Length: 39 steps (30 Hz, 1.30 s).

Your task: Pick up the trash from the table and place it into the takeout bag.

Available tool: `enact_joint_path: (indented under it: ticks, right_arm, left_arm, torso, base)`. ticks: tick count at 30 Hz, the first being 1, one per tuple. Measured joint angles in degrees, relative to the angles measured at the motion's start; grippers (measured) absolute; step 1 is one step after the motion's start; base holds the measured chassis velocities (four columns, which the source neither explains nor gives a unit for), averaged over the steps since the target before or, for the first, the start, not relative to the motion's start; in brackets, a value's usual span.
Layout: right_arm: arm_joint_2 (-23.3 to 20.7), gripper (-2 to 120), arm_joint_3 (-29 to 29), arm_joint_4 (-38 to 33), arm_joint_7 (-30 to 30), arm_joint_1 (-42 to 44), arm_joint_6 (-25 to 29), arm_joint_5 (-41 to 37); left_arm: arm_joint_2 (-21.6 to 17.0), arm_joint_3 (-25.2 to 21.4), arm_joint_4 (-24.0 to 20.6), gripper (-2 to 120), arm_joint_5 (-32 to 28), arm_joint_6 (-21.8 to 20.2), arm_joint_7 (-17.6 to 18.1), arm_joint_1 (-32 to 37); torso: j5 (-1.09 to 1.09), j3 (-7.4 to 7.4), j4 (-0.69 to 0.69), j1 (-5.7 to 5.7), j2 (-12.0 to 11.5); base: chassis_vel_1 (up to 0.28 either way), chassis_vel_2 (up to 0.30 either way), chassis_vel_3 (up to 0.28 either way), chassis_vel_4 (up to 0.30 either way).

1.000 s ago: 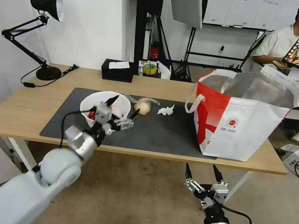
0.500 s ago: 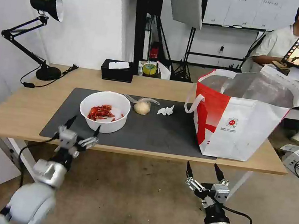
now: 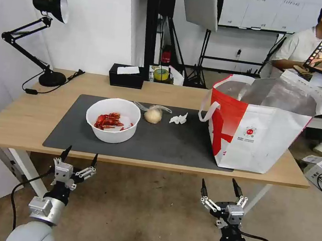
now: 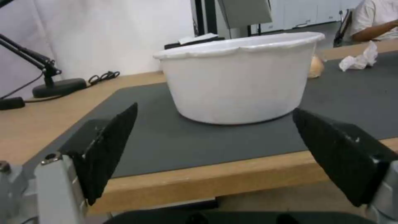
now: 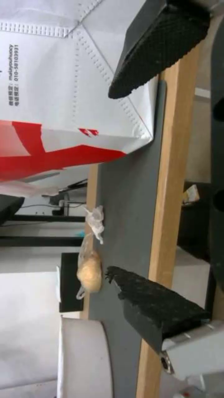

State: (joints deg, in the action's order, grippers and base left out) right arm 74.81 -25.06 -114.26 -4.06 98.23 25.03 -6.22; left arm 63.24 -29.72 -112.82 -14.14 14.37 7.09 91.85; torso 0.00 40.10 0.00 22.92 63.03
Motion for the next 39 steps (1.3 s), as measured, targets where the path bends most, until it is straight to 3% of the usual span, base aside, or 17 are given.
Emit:
enact_joint_path:
  ticks: [13, 19, 29, 39]
  right_arm:
    - [-0.8, 100, 0.1, -1.5, 0.5, 0.4, -1.1, -0.5]
    - [-5.2, 100, 0.4, -5.0, 0.7, -0.8, -4.8, -3.0]
    - [-13.5, 100, 8.0, -8.0, -0.5, -12.3, -14.7, -12.5]
    - [-18.1, 100, 16.1, -5.4, -4.9, -27.2, -23.6, -19.6]
  left_arm:
    - [-1.1, 0.9, 0.3, 100, -1.0, 0.5, -1.0, -0.7]
    - [-4.3, 4.6, 1.1, 100, -3.1, -0.7, -1.0, -4.1]
    - [-4.6, 3.4, 0.3, 100, -3.8, -1.2, -0.5, -3.5]
    - [-4.1, 1.9, 0.0, 100, -3.4, -1.3, 0.0, -2.4]
  torso:
    - [0.00, 0.00, 0.00, 0.00, 0.0]
    - [-0.01, 0.00, -0.03, 0.00, 0.0]
    - [0.00, 0.01, 0.00, 0.00, 0.0]
    - [0.00, 0.01, 0.01, 0.00, 0.0]
  base:
    - [0.000, 0.000, 0.000, 0.000]
    - [0.000, 0.000, 0.000, 0.000]
    - [0.000, 0.000, 0.000, 0.000]
    - [0.000, 0.000, 0.000, 0.000]
